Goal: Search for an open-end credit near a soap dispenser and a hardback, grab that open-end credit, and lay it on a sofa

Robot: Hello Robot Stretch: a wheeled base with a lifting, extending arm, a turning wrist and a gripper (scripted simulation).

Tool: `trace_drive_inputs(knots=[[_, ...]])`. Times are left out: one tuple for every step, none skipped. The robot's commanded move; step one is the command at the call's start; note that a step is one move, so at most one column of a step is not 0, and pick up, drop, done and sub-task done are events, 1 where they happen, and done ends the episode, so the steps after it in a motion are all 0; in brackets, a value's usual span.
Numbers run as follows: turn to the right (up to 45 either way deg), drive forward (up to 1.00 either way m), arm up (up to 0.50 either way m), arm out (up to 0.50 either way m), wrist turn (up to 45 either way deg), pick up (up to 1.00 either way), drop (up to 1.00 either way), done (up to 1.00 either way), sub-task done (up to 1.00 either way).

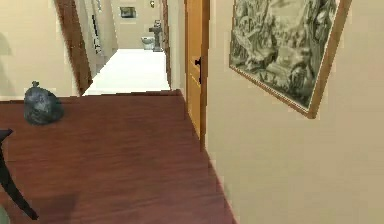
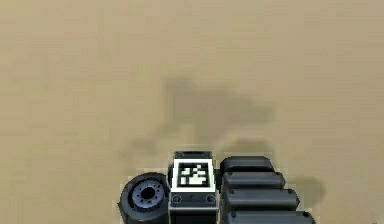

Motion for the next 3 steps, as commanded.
trace_drive_inputs(knots=[[12.0, 0.0, 0.0, 0.0, 0.0, 0.0, 0.0, 0.0, 0.0], [0.0, 0.2, 0.0, 0.0, 0.0, 0.0, 0.0, 0.0, 0.0], [-21.0, 0.0, 0.0, 0.0, 0.0, 0.0, 0.0, 0.0, 0.0]])
